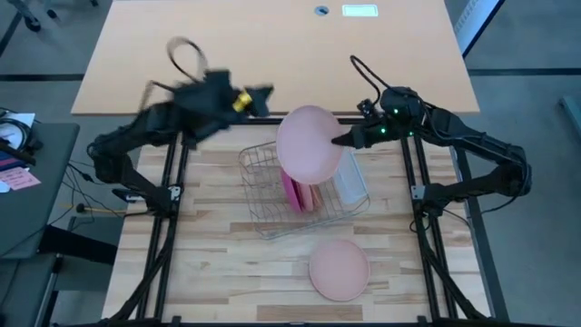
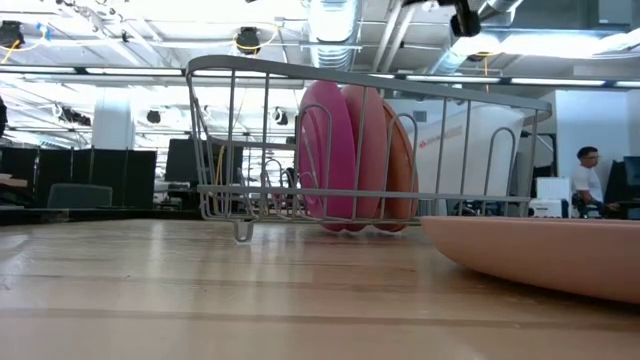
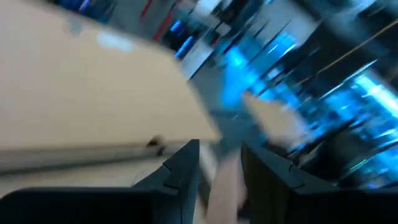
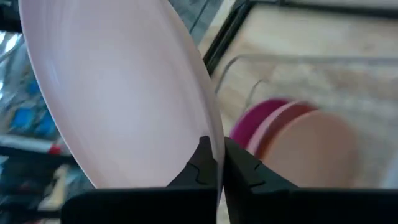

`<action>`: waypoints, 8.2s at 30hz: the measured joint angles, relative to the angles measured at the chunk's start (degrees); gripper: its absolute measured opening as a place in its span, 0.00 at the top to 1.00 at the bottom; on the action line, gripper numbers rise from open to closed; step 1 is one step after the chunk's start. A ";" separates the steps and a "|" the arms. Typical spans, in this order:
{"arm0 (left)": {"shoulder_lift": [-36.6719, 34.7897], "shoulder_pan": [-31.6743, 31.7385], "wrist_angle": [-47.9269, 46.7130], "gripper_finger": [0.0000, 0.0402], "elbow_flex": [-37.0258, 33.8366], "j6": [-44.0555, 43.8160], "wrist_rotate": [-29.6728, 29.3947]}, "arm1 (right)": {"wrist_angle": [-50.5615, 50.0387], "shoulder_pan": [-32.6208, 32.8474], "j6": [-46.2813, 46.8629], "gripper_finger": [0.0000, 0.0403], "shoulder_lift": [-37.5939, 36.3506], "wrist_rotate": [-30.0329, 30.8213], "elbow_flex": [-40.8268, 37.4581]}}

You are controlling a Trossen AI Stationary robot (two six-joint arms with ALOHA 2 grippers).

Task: Sort dishes
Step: Put the top beige plate in the dish rack

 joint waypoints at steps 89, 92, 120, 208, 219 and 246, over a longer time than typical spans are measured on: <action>6.89 -6.34 -14.60 0.99 16.82 37.57 -28.37 | 44.46 0.33 0.56 0.45 9.14 5.95 -0.02; 3.92 -3.93 -13.54 0.99 16.86 37.00 -21.94 | 43.33 -0.51 -0.82 0.40 6.25 5.18 -0.02; 0.67 6.13 -11.61 0.99 16.78 71.48 -0.43 | 26.22 10.35 -60.78 0.38 11.93 29.48 27.43; -1.87 -4.07 -42.26 0.61 -21.62 -51.16 23.98 | 6.62 25.32 -126.61 1.00 13.50 45.27 55.21; 1.86 -3.52 -48.57 0.61 -21.69 -50.95 23.66 | -6.55 25.20 -114.47 1.00 12.24 45.45 55.19; 1.86 4.16 -21.56 0.59 -48.73 -39.91 33.54 | -11.30 25.18 -105.19 1.00 12.87 48.40 55.17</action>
